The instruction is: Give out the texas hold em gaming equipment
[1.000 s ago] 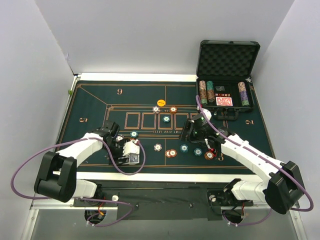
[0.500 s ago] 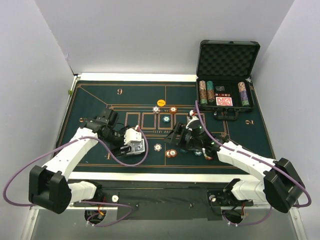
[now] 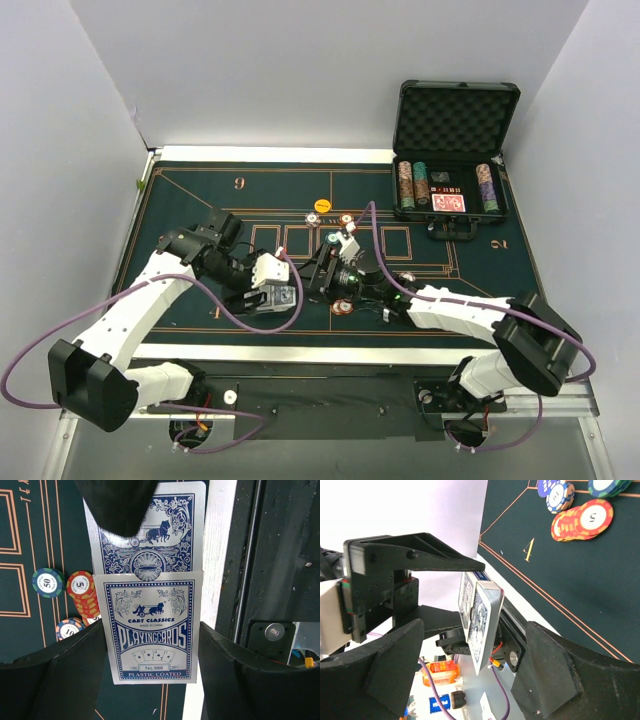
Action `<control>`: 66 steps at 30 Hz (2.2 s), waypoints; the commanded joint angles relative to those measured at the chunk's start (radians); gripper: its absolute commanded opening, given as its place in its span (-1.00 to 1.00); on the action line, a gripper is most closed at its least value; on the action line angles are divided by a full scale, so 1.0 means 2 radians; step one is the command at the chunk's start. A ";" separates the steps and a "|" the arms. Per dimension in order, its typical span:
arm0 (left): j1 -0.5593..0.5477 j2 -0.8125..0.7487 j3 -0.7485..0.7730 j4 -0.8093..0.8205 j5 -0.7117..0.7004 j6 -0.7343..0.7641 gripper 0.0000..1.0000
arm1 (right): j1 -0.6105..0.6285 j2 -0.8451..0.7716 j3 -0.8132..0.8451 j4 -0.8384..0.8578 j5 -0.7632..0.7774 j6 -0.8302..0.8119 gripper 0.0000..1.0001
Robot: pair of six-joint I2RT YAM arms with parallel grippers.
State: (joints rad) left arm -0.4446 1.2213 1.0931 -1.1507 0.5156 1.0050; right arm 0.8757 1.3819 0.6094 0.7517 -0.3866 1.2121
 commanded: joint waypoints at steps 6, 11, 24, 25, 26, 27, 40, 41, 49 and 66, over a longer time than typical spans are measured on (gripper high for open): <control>-0.017 -0.007 0.047 -0.011 0.005 -0.024 -0.59 | 0.035 0.041 0.037 0.072 -0.010 0.018 0.49; -0.026 -0.006 0.055 -0.006 -0.002 -0.032 -0.59 | 0.043 0.051 0.048 0.079 -0.012 0.020 0.33; -0.029 -0.001 0.079 0.007 0.007 -0.058 -0.58 | 0.042 0.047 0.052 0.073 -0.014 0.020 -0.65; -0.029 -0.001 0.082 0.008 0.008 -0.061 -0.53 | 0.042 0.047 0.050 0.076 -0.013 0.021 -0.68; -0.029 -0.001 0.084 0.010 0.009 -0.064 -0.49 | 0.042 0.045 0.048 0.077 -0.013 0.023 -0.74; -0.029 -0.001 0.088 0.013 0.009 -0.075 -0.25 | 0.038 0.043 0.044 0.081 -0.011 0.025 -0.76; -0.022 -0.037 0.137 0.090 -0.003 -0.239 0.88 | 0.016 -0.001 0.007 0.121 -0.005 0.057 -0.88; -0.012 -0.040 0.141 0.087 0.018 -0.241 0.89 | 0.015 -0.002 0.007 0.122 -0.005 0.058 -0.88; 0.048 -0.068 0.122 0.045 0.120 -0.197 0.90 | 0.019 -0.024 0.020 0.124 -0.005 0.073 -0.87; 0.051 -0.122 0.064 -0.001 0.143 -0.040 0.88 | 0.042 -0.015 0.083 0.064 -0.007 0.060 -0.87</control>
State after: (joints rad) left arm -0.3378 1.0298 1.2522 -1.1648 0.7948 0.8520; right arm 0.9562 1.3674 0.7204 0.8280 -0.4019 1.3384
